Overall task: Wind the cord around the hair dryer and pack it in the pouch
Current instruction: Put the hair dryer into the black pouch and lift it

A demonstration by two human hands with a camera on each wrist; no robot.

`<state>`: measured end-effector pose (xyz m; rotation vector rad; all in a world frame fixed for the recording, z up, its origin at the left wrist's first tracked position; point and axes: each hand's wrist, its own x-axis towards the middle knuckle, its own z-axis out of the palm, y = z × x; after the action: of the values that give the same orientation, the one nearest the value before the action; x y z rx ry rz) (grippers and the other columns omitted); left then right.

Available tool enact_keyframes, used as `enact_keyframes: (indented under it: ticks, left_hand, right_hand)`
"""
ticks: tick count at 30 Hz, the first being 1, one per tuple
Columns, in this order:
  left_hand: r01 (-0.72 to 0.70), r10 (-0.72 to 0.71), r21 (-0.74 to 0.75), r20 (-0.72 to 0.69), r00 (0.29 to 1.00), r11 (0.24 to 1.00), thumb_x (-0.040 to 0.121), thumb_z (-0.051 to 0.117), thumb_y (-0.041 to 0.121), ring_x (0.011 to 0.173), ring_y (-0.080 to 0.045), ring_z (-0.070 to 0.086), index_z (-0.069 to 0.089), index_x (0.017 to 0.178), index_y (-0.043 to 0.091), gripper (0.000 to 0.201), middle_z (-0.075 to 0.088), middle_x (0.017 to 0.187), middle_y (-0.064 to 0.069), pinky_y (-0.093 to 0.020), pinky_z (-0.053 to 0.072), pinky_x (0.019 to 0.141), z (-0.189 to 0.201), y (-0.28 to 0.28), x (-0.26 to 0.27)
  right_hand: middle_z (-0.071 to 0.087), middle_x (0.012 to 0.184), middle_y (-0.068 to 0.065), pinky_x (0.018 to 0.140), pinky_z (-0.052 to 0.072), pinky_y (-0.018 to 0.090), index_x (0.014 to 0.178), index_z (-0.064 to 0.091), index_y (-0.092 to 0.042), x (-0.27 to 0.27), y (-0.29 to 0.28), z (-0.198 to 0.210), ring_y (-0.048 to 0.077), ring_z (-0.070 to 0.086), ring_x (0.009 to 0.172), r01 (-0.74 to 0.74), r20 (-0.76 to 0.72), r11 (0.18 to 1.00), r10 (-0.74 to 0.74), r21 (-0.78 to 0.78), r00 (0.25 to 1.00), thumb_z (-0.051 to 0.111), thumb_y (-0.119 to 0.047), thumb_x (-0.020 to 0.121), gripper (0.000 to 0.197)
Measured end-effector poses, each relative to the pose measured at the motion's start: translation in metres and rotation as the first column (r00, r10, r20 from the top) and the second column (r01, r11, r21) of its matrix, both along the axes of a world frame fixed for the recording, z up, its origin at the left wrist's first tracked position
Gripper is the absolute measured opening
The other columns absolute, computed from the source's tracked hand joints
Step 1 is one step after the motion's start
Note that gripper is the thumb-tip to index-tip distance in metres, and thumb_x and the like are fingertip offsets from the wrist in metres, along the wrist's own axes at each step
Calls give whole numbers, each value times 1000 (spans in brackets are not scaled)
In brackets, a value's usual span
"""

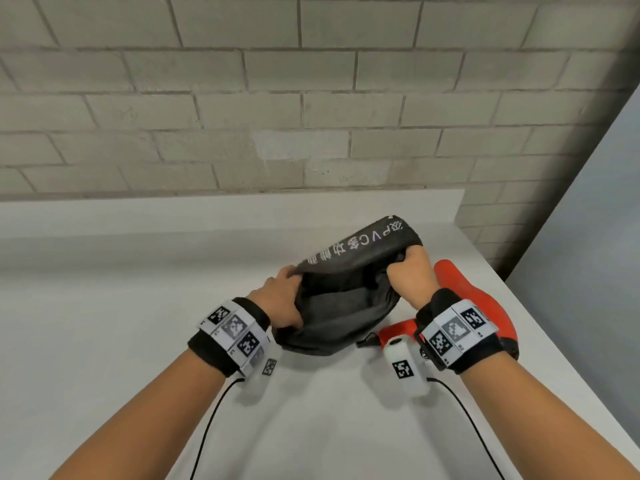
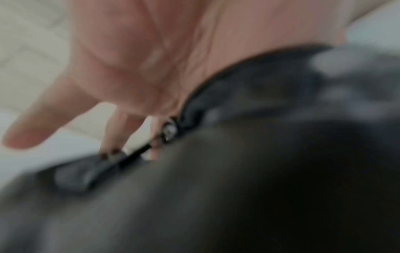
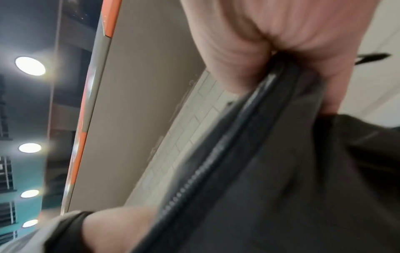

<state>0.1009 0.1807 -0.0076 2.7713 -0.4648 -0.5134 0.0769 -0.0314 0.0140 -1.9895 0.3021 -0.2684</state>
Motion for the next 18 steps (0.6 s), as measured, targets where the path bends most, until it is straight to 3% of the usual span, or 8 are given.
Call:
enact_keyframes:
  ticks: [2,4,7,11,13,15,17,18]
  left_hand:
    - [-193,199,-374,-21,980,907,73,72,29,122,-30,47,35,135,14,74,44,140,-11,-33,39,102,4,0,7]
    - [-328,406,-519,40,913,789,77,69,31,122,-32,49,35,136,11,72,51,133,-15,-32,38,101,7,4,15]
    - [-387,455,-336,152,877,858,74,69,16,114,-41,49,25,141,14,81,43,129,-23,-42,41,101,4,18,26]
    - [-325,327,-54,30,945,944,68,71,7,104,-43,54,22,140,18,88,27,132,-19,-43,46,97,-7,21,24]
    - [-286,286,-3,-1,958,958,69,72,6,105,-41,54,17,142,18,92,26,133,-18,-41,45,97,-11,16,21]
    - [-265,264,-12,-18,964,964,69,72,8,110,-38,53,8,144,16,99,32,133,-18,-39,45,96,-14,16,20]
    - [-270,264,-104,-65,962,957,69,72,8,112,-35,52,-4,145,14,108,46,128,-18,-38,46,94,-15,19,23]
    - [-296,280,-181,-106,954,938,69,72,9,113,-34,52,-7,145,13,110,50,126,-17,-37,46,94,-14,21,25]
  right_hand:
    - [60,112,20,81,42,30,111,55,2,-4,3,0,35,55,107,-63,-9,997,62,-46,998,41,14,75,41]
    - [57,122,17,87,41,28,123,52,-5,-8,4,-1,33,52,113,-215,-54,958,208,-190,977,41,14,76,52]
    - [47,126,16,96,40,30,136,41,-17,-10,-2,-8,35,48,115,-359,-263,815,262,-455,929,42,5,81,60]
    - [32,124,14,92,47,37,135,37,-16,-4,-12,-10,37,53,101,-338,-425,768,95,-545,900,47,-4,81,56]
    - [29,126,13,95,46,35,133,39,-17,0,-16,-12,35,52,103,-365,-460,779,111,-511,881,50,-6,80,55]
    - [38,121,12,88,45,23,129,50,-22,3,-20,-13,29,52,96,-393,-433,840,217,-373,875,55,-4,80,53]
    - [48,99,9,73,43,10,114,64,-20,2,-23,-8,17,51,81,-407,-321,887,328,-219,888,58,-1,81,39]
    - [47,93,5,76,42,11,110,67,-18,0,-24,-6,15,50,83,-394,-242,908,354,-141,903,57,-2,83,32]
